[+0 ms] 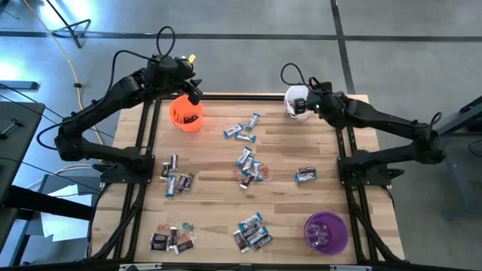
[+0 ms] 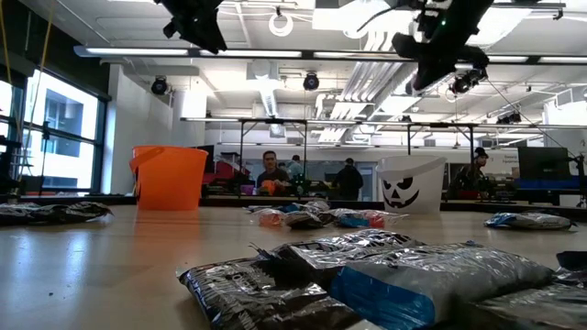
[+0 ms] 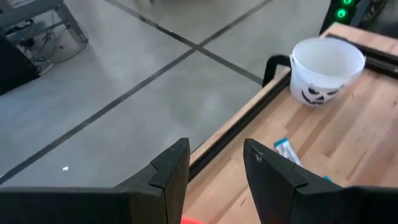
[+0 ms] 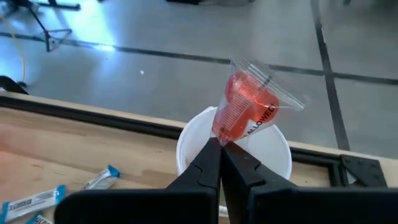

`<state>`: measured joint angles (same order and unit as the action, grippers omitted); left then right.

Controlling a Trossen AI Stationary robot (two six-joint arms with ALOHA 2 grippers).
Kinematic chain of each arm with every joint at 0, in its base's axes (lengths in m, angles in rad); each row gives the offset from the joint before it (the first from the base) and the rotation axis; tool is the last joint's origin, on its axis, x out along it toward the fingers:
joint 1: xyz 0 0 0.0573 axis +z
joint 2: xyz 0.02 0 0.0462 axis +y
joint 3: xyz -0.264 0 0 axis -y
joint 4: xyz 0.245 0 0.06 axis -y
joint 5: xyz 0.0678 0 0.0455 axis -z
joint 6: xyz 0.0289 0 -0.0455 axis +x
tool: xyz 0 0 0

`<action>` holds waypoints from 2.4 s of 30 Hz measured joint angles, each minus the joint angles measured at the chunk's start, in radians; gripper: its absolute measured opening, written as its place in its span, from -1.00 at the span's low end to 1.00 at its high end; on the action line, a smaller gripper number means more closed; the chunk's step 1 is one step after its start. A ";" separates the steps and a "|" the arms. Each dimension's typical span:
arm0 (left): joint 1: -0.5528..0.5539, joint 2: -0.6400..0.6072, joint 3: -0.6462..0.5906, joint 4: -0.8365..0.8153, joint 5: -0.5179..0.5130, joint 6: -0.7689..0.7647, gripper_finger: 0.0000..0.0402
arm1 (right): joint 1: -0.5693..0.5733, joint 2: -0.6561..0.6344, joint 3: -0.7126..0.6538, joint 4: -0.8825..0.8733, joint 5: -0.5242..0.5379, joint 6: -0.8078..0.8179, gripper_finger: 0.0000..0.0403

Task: Sort candy
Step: Put the red gummy into the white bucket

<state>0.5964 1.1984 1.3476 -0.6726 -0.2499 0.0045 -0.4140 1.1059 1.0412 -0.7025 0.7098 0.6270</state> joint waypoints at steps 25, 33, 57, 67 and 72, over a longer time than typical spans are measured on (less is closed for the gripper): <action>0.100 0.000 0.000 0.119 -0.026 0.034 -0.30 | -0.324 0.067 0.000 0.230 -0.277 -0.243 -0.72; 0.111 0.000 0.000 0.118 -0.023 0.035 -0.30 | -0.334 0.068 0.000 0.231 -0.354 -0.209 -0.51; 0.111 0.000 0.000 0.116 -0.022 0.026 -0.30 | -0.330 0.068 0.000 0.205 -0.430 -0.743 -0.43; 0.111 0.000 0.000 0.116 -0.023 0.023 -0.30 | -0.330 0.067 -0.001 0.059 -0.432 -0.731 -0.43; 0.111 0.000 0.000 0.116 -0.022 0.025 -0.30 | -0.330 0.067 -0.001 0.046 -0.433 -0.681 -0.43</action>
<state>0.7074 1.1988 1.3476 -0.5568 -0.2723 0.0299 -0.7437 1.1732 1.0405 -0.6567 0.2765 -0.0538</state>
